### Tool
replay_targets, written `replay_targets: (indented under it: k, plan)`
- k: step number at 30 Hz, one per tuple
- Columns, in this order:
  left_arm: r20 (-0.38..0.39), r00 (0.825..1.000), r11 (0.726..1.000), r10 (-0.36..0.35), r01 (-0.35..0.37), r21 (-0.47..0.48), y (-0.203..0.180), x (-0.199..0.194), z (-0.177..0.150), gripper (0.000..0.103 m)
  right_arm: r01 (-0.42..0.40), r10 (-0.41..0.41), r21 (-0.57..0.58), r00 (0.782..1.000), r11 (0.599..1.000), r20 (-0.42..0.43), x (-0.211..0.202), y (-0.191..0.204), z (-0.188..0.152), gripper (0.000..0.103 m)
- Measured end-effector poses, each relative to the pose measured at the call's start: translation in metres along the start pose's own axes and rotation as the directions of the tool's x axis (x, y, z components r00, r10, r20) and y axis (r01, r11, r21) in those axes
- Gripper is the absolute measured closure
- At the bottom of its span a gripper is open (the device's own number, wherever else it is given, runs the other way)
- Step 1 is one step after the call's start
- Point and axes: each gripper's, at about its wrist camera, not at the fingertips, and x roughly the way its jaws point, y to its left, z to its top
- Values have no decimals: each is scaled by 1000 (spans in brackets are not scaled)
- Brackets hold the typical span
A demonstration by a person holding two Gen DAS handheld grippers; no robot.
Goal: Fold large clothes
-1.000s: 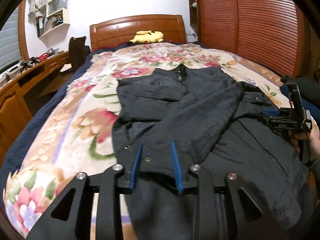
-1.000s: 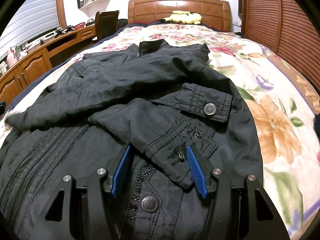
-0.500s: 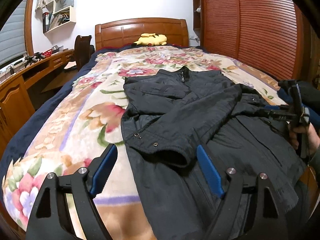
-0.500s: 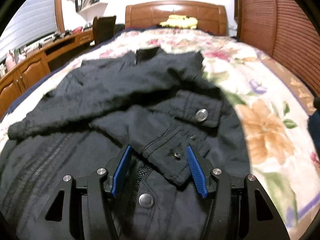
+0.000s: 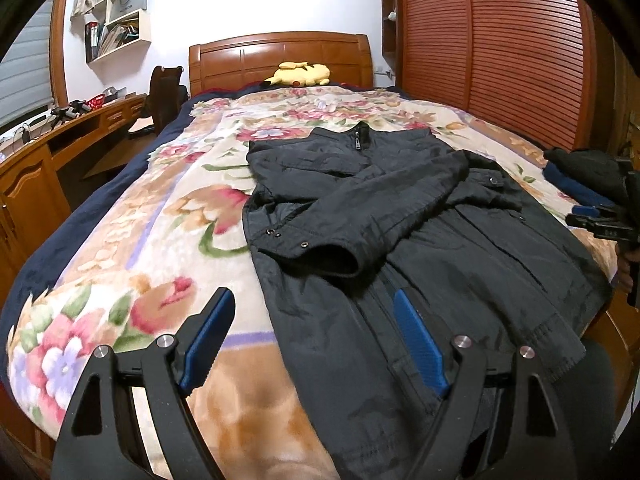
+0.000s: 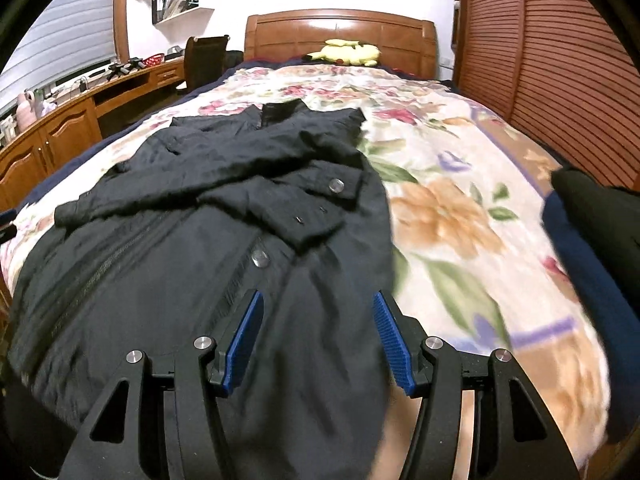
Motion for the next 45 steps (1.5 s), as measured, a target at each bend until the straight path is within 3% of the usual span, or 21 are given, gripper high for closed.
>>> replay_targets:
  k: [12,24,32,39,42,43,45]
  plan:
    - [-6,1000,1000,10,-10,7,-5,-11,-18,21,-4,3,-5,1000,1000,-22,-39,-4,-22,44]
    - [-78,997,1000,-15,14,-12,-2,6,-52,21,19,-22,-50,998,999,-63,-25,5,-33,44]
    - [-100,994,999,-51,50,-14,-7,7,-70,22,-24,20,-39,994,999,-111,-22,6,-38,44]
    - [-85,994,997,-68,66,-34,-6,2,-77,37,-49,45,-34,991,998,-127,-21,3,-41,44]
    - [-75,994,996,-83,80,-41,-7,-2,-80,48,-46,40,-44,991,998,-128,-20,6,-42,44]
    - [-62,994,995,-93,90,-44,-8,-6,-82,59,-46,40,-48,991,998,-126,-21,8,-42,44]
    - [-53,994,994,-99,96,-47,-9,-11,-85,61,-35,29,-51,992,998,-123,-21,9,-43,44]
